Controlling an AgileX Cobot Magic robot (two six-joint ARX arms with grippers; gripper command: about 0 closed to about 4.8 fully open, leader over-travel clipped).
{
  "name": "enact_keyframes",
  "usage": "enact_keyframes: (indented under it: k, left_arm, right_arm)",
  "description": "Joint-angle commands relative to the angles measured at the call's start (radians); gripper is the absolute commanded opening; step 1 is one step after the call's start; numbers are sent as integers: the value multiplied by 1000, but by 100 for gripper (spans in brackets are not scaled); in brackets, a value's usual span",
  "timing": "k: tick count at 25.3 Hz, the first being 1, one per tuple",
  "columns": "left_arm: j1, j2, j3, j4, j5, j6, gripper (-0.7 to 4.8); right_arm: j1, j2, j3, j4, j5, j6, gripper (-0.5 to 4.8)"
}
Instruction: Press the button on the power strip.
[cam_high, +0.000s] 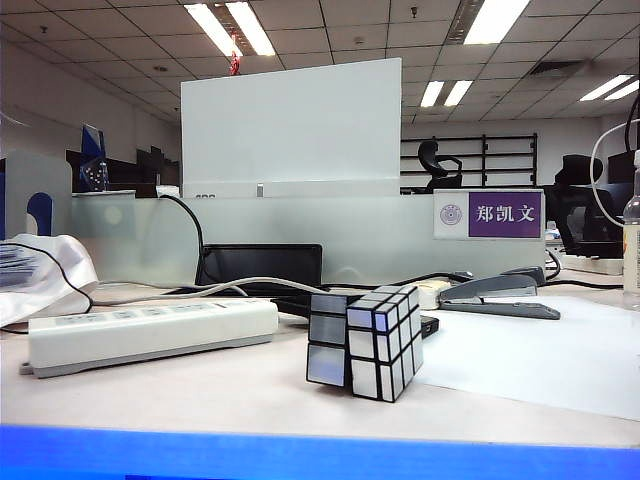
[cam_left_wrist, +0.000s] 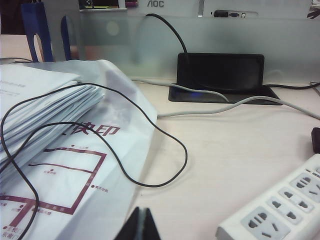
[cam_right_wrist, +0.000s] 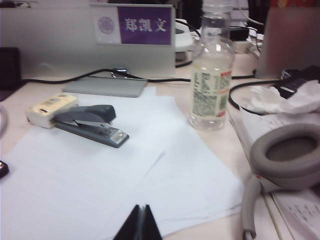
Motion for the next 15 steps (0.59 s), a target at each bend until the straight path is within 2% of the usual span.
enact_keyframes:
  k: [1, 15]
  left_arm:
    - [0, -1, 1, 12, 5, 0, -6]
    - [0, -1, 1, 12, 5, 0, -6]
  right_arm:
    - [2, -1, -8, 55, -5, 5, 0]
    - [2, -1, -8, 92, -28, 12, 0]
